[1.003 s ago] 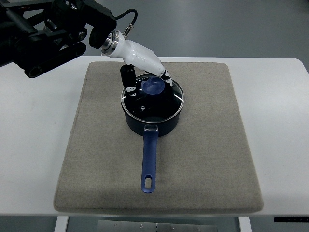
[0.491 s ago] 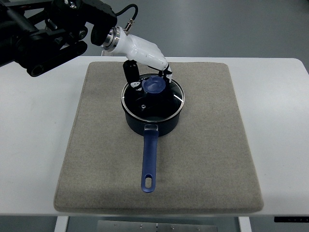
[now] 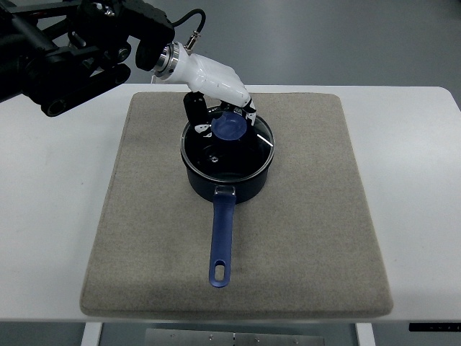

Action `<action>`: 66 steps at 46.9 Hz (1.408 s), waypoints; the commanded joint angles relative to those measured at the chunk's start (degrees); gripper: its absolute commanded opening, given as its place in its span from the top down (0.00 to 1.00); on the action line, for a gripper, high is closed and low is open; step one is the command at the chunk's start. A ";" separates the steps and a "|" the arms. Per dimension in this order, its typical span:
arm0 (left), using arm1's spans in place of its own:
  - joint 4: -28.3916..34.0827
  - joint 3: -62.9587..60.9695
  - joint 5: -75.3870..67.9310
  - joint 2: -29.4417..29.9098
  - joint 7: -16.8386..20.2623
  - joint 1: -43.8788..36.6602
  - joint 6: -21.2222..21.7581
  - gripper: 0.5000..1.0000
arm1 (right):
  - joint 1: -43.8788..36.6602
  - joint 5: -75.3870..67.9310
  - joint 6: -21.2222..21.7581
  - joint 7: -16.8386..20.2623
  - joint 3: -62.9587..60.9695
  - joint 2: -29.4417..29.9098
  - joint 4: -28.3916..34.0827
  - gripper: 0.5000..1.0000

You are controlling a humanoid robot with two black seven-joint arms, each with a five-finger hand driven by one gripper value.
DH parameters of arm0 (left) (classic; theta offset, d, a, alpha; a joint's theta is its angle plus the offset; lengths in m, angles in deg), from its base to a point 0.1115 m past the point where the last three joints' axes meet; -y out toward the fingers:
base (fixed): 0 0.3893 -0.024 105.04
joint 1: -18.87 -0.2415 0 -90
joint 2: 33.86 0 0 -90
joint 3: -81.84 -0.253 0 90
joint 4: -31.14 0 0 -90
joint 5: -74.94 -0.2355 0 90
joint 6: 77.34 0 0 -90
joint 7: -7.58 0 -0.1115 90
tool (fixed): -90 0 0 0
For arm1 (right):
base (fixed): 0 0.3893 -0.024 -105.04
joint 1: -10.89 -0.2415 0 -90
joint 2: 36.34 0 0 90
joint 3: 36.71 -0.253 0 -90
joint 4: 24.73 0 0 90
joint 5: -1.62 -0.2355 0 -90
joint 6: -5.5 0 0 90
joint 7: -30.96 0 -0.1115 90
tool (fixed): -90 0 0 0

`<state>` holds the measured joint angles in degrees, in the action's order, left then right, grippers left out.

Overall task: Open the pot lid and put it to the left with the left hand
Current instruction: 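Close the left hand fingers around the blue lid knob, then lift the glass lid off the saucepan with the left hand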

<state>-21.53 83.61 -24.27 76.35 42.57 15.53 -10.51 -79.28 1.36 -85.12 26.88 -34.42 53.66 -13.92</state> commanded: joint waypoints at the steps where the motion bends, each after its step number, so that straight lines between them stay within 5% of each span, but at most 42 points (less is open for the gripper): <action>1: 0.03 0.08 0.07 -0.08 0.00 0.00 -0.04 1.00 | 0.00 0.00 0.00 -0.05 0.00 0.00 0.00 0.17; 45: 2.23 -0.10 0.69 -1.58 0.00 -0.18 0.05 1.00 | 0.00 0.00 0.00 0.04 0.00 0.00 0.00 0.17; 66: 9.43 3.16 2.53 -1.58 0.00 -0.09 0.14 1.00 | 0.00 0.00 0.00 0.04 0.00 0.00 0.00 0.17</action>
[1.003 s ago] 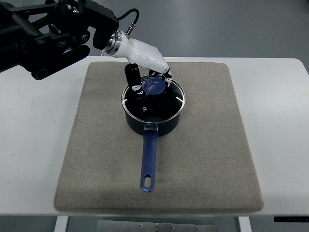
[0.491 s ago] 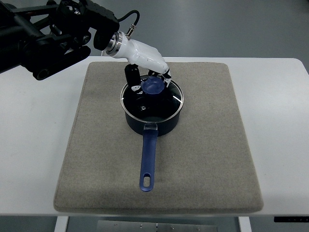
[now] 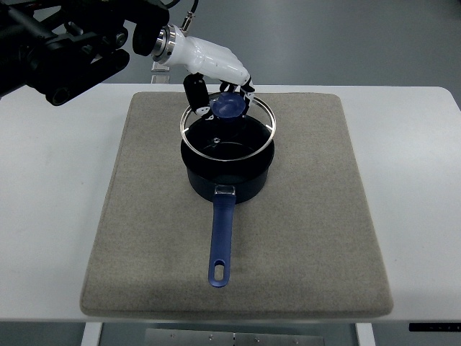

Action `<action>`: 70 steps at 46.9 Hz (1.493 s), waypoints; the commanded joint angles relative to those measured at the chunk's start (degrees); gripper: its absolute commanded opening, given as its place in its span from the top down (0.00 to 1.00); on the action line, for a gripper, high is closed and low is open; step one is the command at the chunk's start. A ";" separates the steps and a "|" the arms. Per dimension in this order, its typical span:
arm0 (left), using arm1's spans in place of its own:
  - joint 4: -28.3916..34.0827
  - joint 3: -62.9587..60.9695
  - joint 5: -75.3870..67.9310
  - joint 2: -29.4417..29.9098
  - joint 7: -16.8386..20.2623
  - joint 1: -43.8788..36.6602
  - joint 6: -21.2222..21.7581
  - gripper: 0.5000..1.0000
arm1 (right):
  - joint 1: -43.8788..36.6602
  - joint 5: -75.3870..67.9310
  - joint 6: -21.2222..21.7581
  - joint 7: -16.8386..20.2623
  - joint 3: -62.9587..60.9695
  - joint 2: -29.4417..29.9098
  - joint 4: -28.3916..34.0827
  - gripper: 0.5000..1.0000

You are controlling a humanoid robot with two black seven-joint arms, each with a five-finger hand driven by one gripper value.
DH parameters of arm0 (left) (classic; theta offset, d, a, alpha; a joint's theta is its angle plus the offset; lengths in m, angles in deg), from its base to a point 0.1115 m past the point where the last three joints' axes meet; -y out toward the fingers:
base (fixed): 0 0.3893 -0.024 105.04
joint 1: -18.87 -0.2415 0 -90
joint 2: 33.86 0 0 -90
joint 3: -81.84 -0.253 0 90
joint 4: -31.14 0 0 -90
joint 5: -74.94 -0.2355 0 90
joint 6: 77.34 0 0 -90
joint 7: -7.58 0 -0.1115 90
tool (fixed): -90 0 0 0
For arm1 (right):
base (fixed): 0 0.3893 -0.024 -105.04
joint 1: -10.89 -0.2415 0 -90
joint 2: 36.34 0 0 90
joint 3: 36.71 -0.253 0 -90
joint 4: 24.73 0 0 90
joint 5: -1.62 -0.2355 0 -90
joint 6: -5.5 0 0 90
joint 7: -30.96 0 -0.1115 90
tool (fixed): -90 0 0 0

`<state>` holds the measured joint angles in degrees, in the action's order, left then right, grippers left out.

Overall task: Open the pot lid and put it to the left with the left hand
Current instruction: 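Lift the glass lid off the saucepan with the left hand, then lower the lid onto the pad beside the saucepan, nearer the left arm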

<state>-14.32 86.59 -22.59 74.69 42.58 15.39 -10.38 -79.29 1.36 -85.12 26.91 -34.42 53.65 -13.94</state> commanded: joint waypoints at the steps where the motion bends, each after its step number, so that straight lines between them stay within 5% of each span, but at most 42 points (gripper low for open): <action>1: 3.00 0.18 1.11 0.08 0.00 0.05 -0.08 1.00 | 0.00 0.00 0.00 0.02 0.00 0.00 -0.06 0.17; 37: 5.47 -5.62 0.58 12.21 0.00 -0.92 4.48 1.00 | 0.00 0.00 0.00 0.02 0.00 0.00 0.03 0.17; 70: 5.12 -6.15 1.11 12.74 0.00 -9.44 6.95 1.00 | 0.00 0.00 0.00 0.02 0.00 0.00 0.03 0.17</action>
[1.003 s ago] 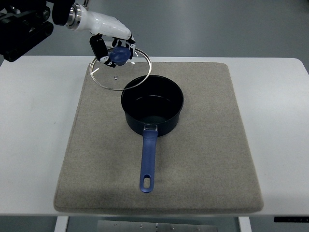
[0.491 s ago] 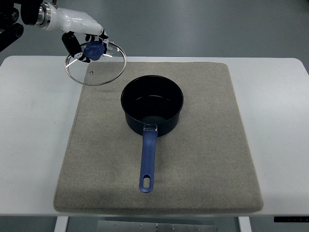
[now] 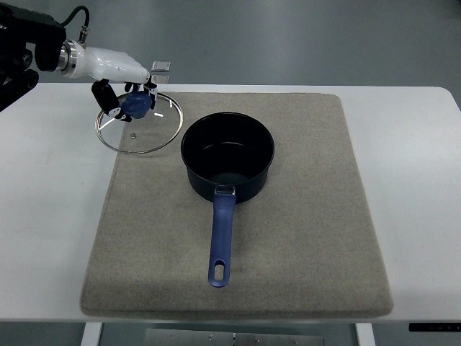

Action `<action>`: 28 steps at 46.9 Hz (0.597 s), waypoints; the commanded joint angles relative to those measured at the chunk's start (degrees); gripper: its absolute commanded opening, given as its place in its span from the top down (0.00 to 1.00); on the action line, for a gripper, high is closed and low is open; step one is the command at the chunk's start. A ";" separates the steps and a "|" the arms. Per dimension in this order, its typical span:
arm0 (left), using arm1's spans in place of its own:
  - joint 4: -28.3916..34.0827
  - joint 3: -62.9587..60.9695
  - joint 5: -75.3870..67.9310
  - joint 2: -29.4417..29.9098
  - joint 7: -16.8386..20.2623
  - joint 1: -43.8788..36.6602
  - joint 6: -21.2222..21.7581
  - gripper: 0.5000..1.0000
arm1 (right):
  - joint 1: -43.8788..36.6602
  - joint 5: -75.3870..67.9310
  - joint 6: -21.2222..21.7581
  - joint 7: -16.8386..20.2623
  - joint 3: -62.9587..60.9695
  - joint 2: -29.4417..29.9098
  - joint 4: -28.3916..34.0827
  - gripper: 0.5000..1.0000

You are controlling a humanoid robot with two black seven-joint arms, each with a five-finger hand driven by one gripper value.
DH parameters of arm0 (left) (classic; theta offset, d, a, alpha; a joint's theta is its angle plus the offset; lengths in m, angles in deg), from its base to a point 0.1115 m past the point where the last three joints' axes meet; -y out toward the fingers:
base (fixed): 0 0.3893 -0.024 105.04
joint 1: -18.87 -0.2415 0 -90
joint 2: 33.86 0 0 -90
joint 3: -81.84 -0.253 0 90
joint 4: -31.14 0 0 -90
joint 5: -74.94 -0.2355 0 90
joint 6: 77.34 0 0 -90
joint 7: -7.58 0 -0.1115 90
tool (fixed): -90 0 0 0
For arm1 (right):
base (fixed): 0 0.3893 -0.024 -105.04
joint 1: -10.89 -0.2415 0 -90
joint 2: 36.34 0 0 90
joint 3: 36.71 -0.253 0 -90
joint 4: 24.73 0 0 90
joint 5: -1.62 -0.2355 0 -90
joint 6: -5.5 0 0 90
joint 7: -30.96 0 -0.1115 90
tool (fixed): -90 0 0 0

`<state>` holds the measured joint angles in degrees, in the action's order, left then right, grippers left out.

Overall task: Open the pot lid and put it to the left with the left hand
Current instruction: 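Lower the lid onto the pad beside the saucepan, nearer the left arm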

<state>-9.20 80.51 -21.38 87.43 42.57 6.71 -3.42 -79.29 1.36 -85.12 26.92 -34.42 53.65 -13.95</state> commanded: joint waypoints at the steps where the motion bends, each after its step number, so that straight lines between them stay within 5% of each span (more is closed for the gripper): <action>1: 0.00 -0.07 -0.10 0.00 0.00 -1.03 -0.01 1.00 | 0.00 0.00 0.00 0.00 0.00 0.00 0.03 0.17; 28: 0.09 0.54 0.87 -0.88 0.00 -2.87 2.45 1.00 | 0.00 0.00 0.00 0.00 0.00 0.00 0.03 0.17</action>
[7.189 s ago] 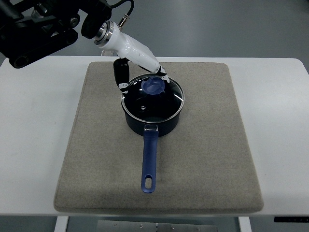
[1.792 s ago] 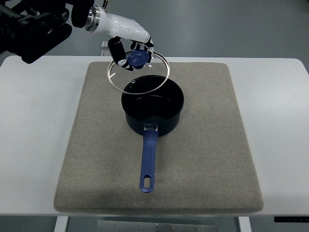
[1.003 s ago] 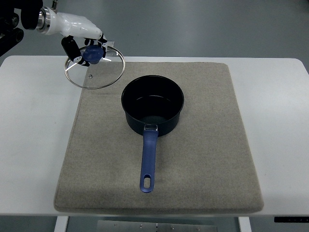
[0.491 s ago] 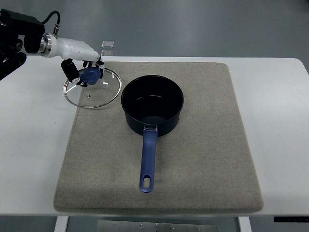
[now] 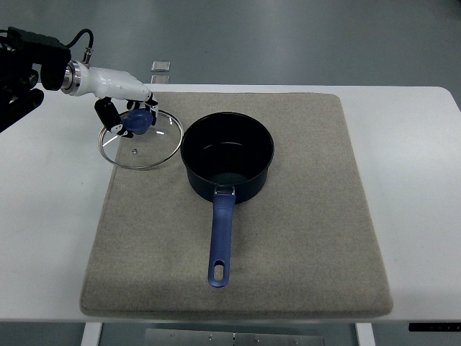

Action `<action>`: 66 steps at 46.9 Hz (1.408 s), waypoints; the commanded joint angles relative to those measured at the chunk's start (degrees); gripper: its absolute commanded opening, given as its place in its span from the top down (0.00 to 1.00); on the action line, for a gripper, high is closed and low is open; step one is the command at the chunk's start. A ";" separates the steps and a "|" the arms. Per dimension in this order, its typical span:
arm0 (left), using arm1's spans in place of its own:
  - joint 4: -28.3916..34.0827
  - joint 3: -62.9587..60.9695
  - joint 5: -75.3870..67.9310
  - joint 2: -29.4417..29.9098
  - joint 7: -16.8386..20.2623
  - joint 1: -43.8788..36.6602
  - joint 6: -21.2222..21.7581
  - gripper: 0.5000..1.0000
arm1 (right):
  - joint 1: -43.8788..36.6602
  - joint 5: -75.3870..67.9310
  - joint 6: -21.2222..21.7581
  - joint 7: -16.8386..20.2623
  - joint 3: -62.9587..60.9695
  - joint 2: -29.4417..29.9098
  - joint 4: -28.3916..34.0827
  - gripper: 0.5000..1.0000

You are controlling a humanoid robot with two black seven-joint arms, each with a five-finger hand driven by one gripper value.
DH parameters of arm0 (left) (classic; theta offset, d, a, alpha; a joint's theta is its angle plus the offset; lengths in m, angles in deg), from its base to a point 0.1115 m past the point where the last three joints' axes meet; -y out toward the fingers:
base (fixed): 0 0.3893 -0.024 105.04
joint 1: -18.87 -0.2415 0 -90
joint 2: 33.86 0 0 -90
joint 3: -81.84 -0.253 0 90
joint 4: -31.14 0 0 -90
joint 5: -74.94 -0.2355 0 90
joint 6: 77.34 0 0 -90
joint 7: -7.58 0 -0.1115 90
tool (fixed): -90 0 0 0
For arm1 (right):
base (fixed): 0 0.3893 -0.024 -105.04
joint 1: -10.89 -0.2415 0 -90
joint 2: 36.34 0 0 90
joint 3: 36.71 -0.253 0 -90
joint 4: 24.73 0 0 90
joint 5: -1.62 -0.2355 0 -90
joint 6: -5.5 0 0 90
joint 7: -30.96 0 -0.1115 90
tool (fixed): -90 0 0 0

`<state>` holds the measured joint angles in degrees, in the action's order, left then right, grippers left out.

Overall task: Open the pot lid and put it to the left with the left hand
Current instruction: 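Lower the lid onto the pad beside the saucepan, nearer the left arm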

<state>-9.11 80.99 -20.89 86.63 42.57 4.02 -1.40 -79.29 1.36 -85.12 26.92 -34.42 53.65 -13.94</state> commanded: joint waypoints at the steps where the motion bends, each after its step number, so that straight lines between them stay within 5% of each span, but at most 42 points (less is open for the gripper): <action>1: -0.01 -0.03 0.47 -0.08 0.00 -0.27 0.43 1.00 | 0.00 0.00 0.00 0.01 0.00 0.00 0.03 0.17; 49: 0.79 0.15 2.49 -1.13 0.00 -2.90 2.19 1.00 | 0.00 0.00 0.00 0.01 0.00 0.00 0.03 0.17; 66: 0.79 -0.56 3.90 -1.05 0.00 -5.01 7.81 1.00 | 0.00 0.00 0.00 0.00 0.00 0.00 0.03 0.17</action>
<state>-8.32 80.55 -16.62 85.56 42.58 -0.89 6.44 -79.28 1.36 -85.12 26.89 -34.42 53.66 -13.93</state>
